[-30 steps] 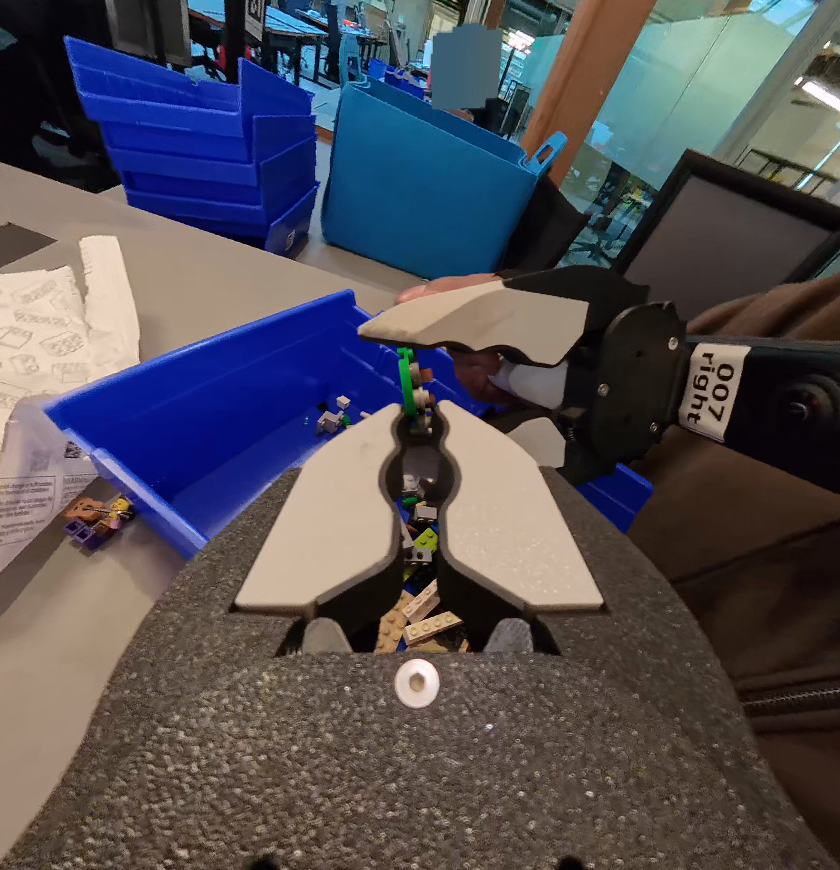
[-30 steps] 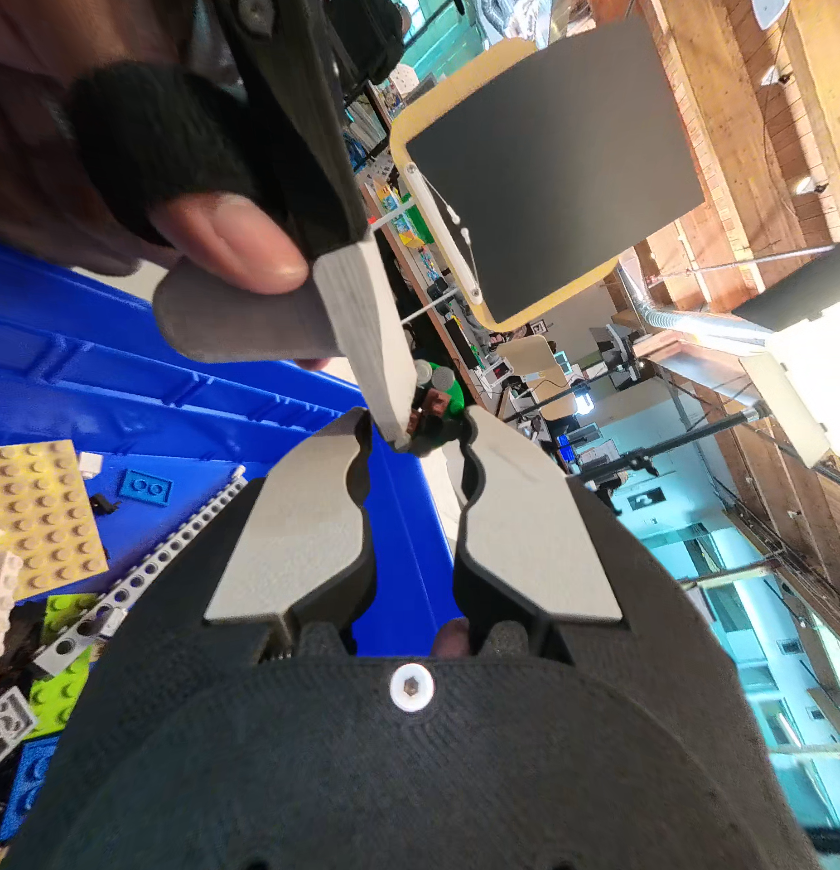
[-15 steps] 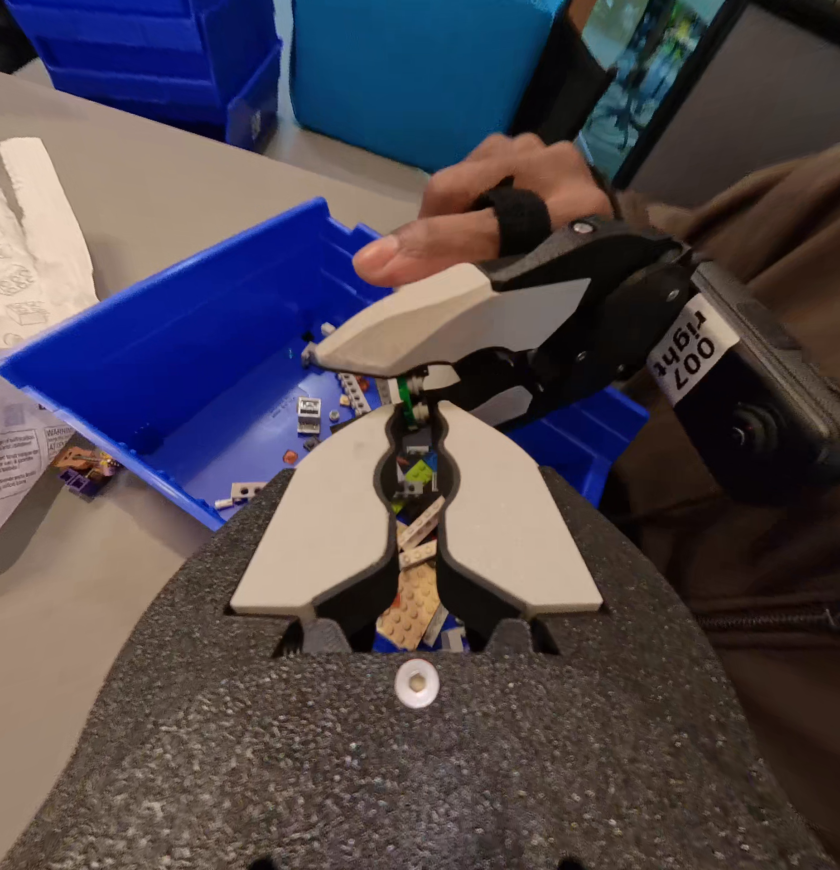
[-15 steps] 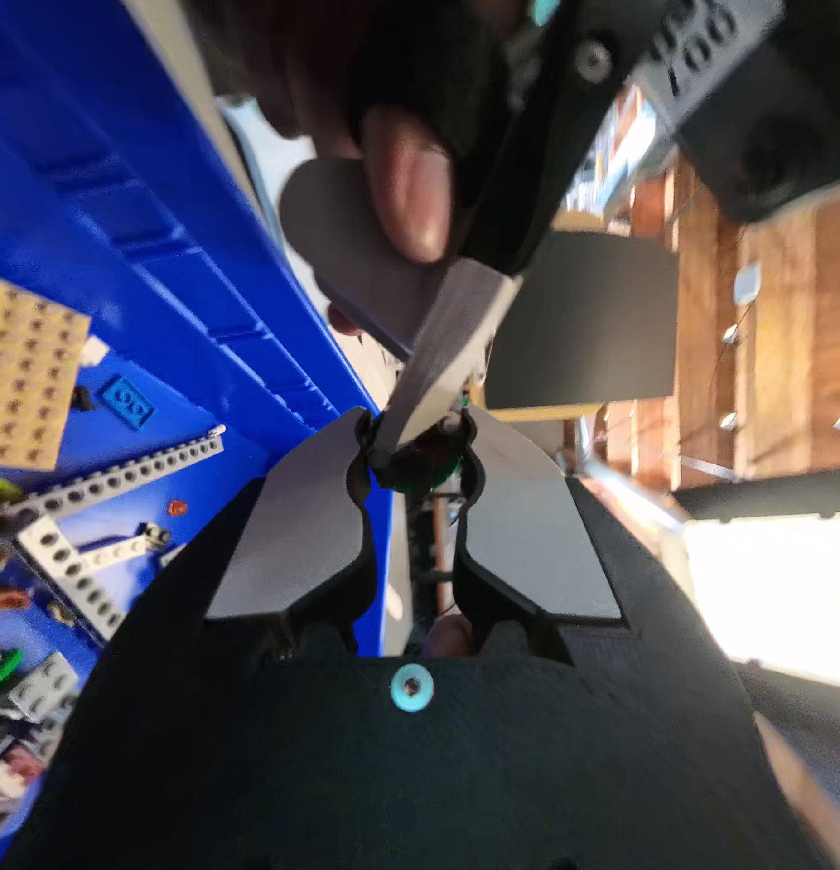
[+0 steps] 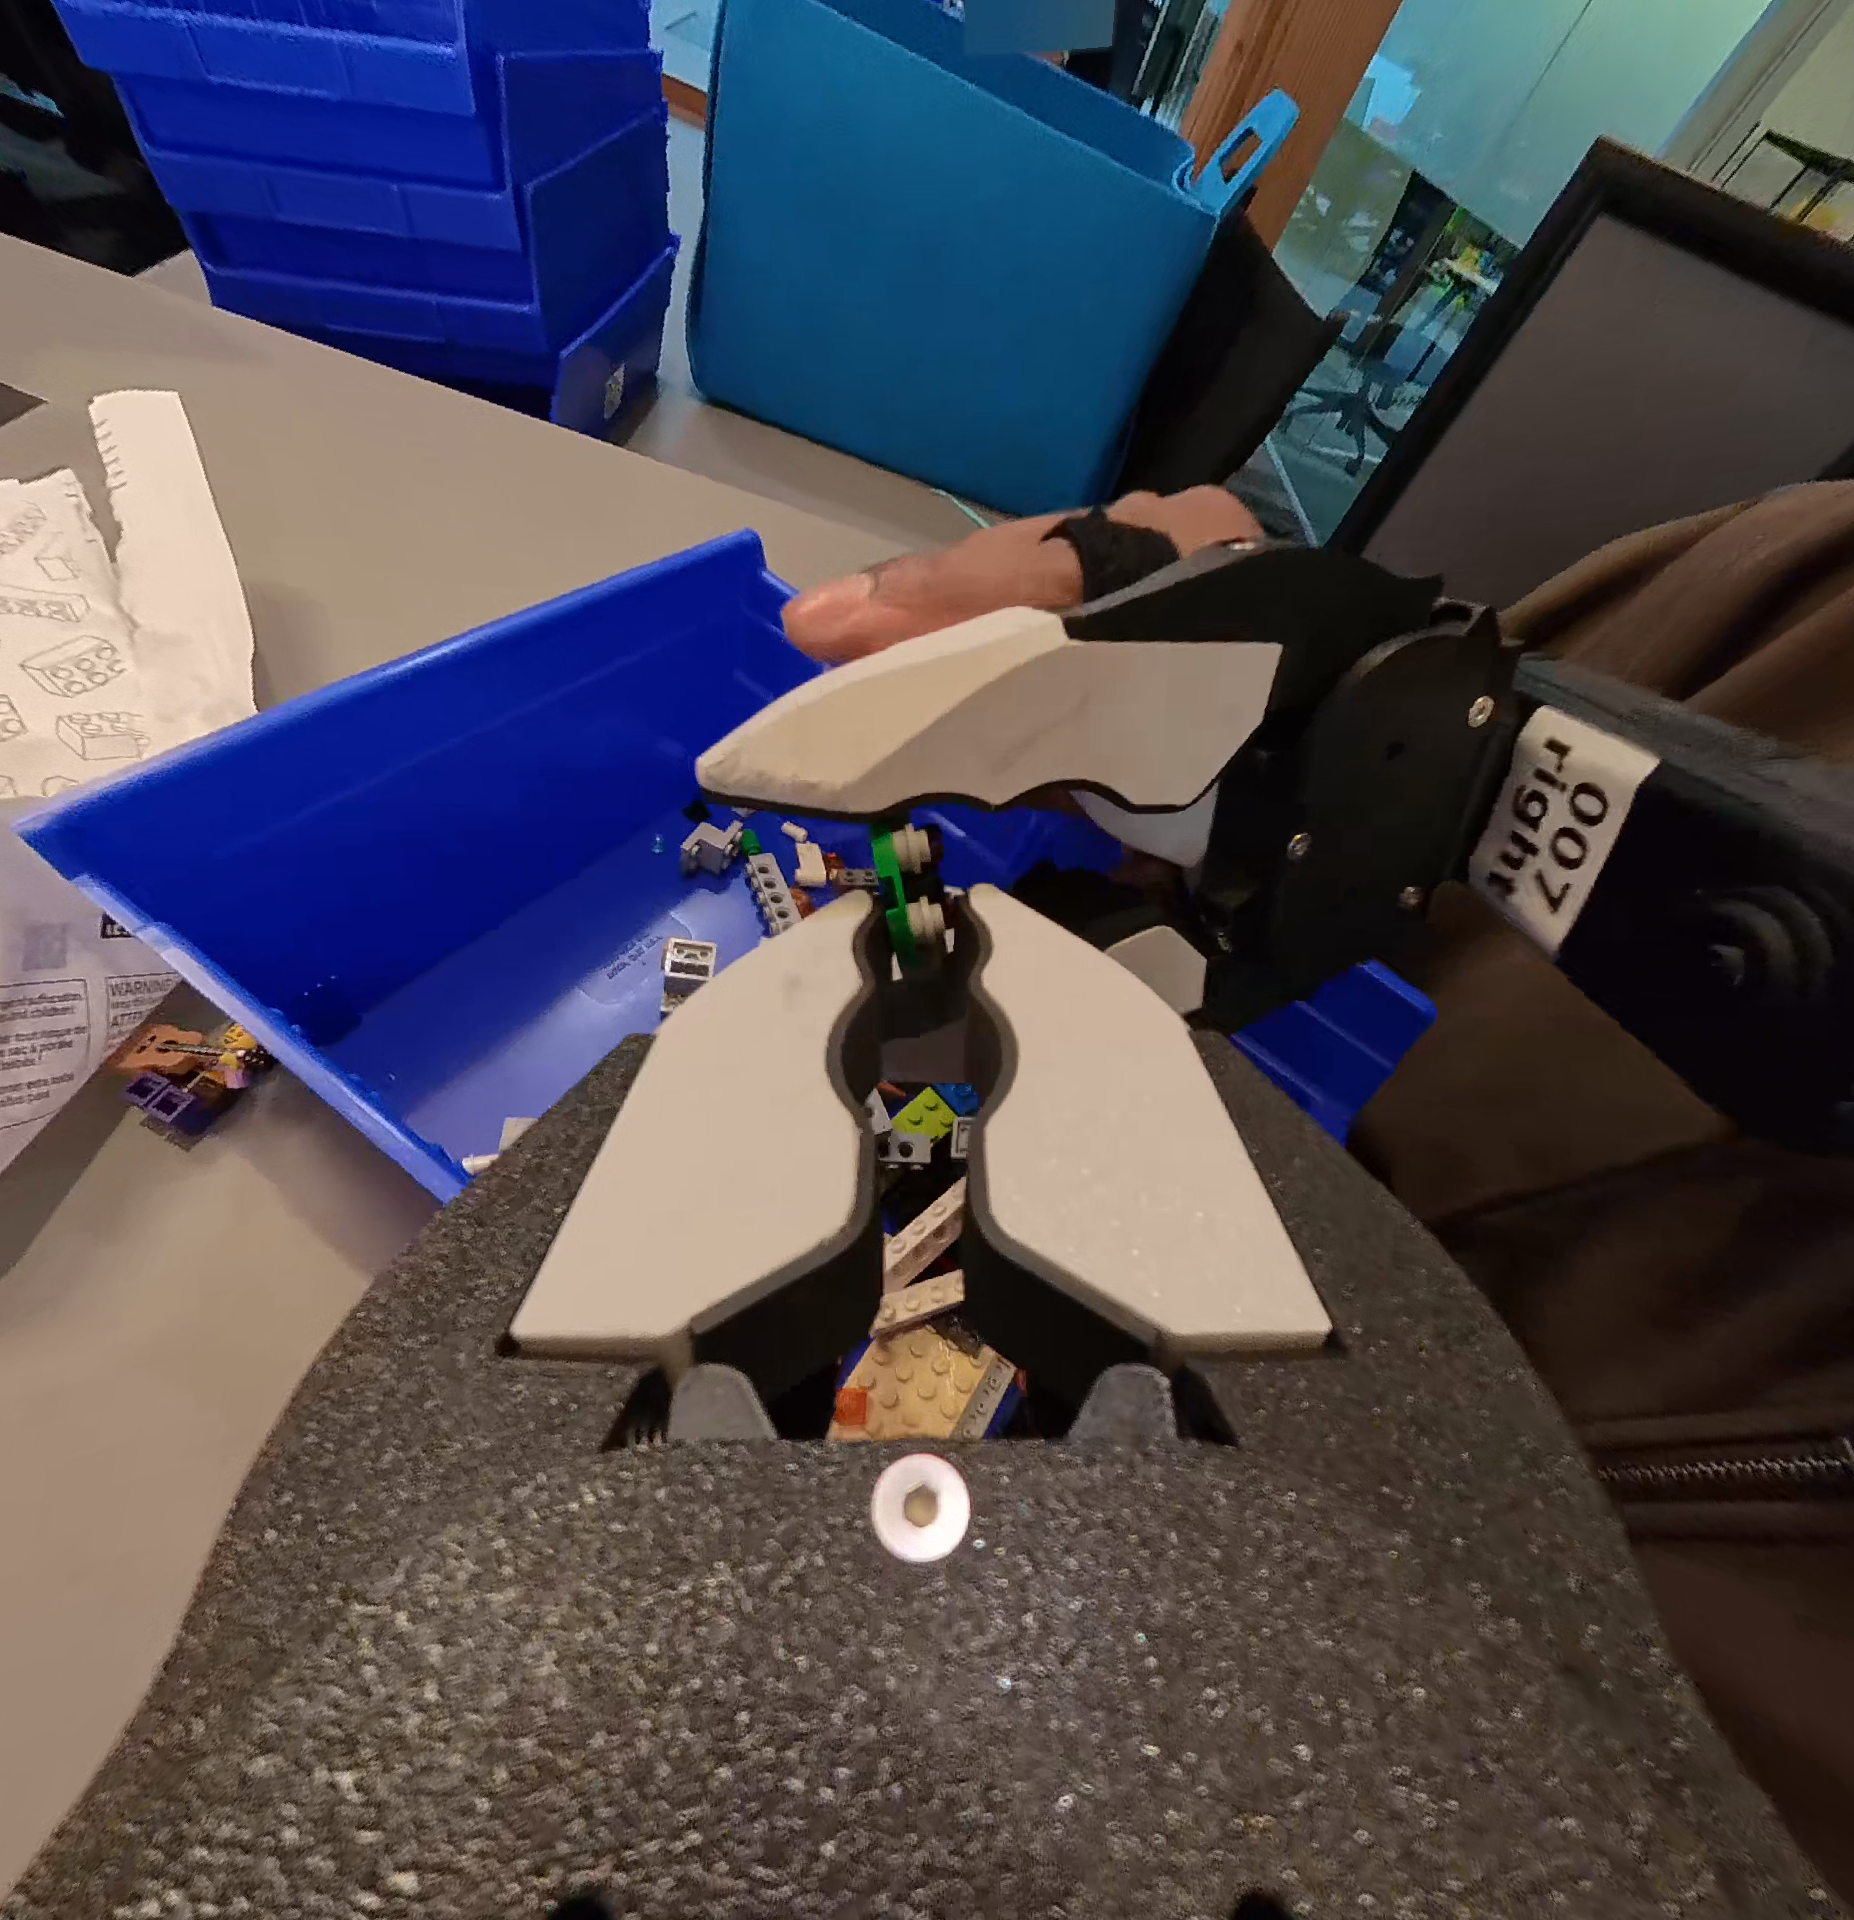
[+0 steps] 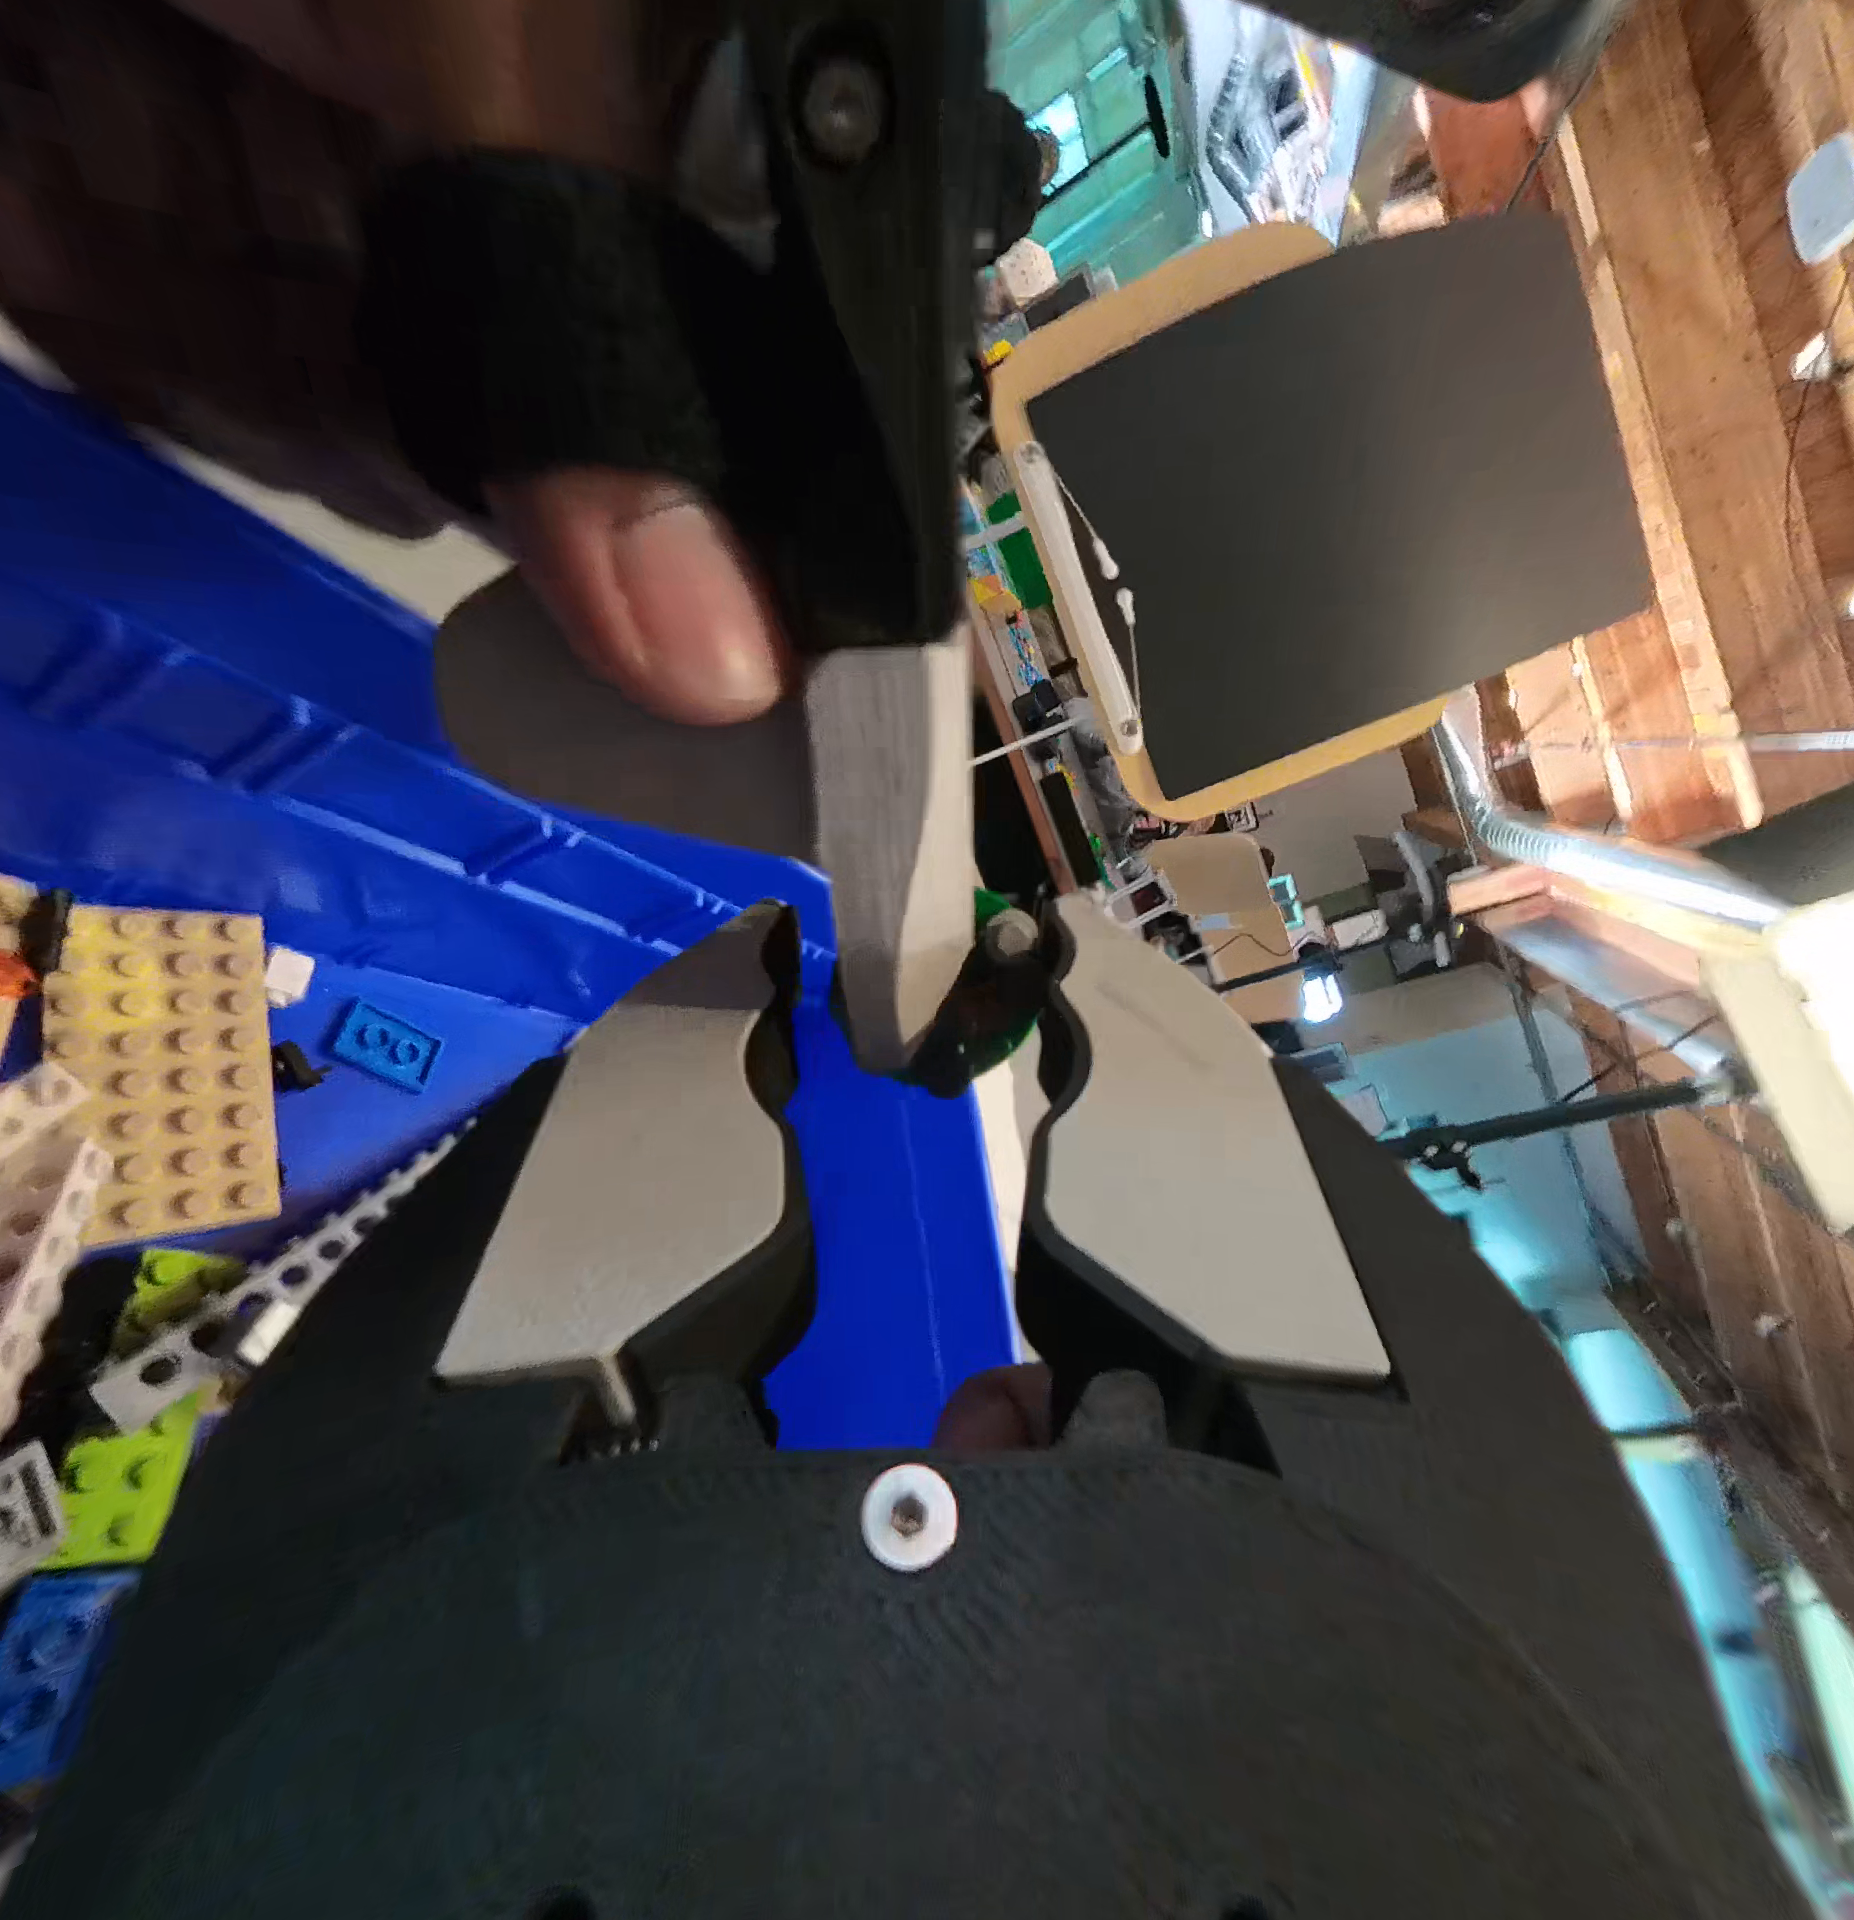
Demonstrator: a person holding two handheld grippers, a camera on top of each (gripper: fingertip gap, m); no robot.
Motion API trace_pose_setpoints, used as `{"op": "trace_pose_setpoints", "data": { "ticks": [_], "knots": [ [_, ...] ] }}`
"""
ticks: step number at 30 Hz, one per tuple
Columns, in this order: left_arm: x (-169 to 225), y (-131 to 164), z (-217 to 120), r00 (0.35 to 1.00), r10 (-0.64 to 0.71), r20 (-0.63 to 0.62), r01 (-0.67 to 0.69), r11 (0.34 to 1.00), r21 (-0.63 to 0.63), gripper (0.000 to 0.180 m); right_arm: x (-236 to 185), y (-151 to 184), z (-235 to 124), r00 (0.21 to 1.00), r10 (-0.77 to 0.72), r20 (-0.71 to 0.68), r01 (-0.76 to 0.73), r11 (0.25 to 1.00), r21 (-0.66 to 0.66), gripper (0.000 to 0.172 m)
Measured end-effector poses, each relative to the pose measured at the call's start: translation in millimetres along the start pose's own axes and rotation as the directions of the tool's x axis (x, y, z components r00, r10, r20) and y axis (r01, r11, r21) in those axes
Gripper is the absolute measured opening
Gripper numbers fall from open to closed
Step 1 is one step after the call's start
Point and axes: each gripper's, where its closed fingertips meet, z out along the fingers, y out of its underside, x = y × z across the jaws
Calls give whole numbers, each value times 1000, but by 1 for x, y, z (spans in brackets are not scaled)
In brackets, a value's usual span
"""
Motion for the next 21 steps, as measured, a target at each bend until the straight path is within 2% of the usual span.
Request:
{"op": "trace_pose_setpoints", "data": {
  "ticks": [3, 6, 10, 21],
  "knots": [
    [4, 4, -3, 1000, -8, -29, 6, 999, -54, 10, -5, -1, -3, 970, -243, -6, 243, 969, 53, 55],
    [2, 14, -5, 1000, 18, -9, -19, 991, -133, 10, -11, -6, -6, 914, -404, -28, 405, 908, 110, 50],
    [2, 19, -5, 999, 46, 4, -44, 983, -177, 10, -14, -11, -7, 914, -407, -12, 404, 904, 141, 37],
    [0, 19, -1, 996, -47, -78, 36, 991, -131, 10, -11, -6, -7, 863, -494, -103, 504, 856, 116, 37]
  ]
}}
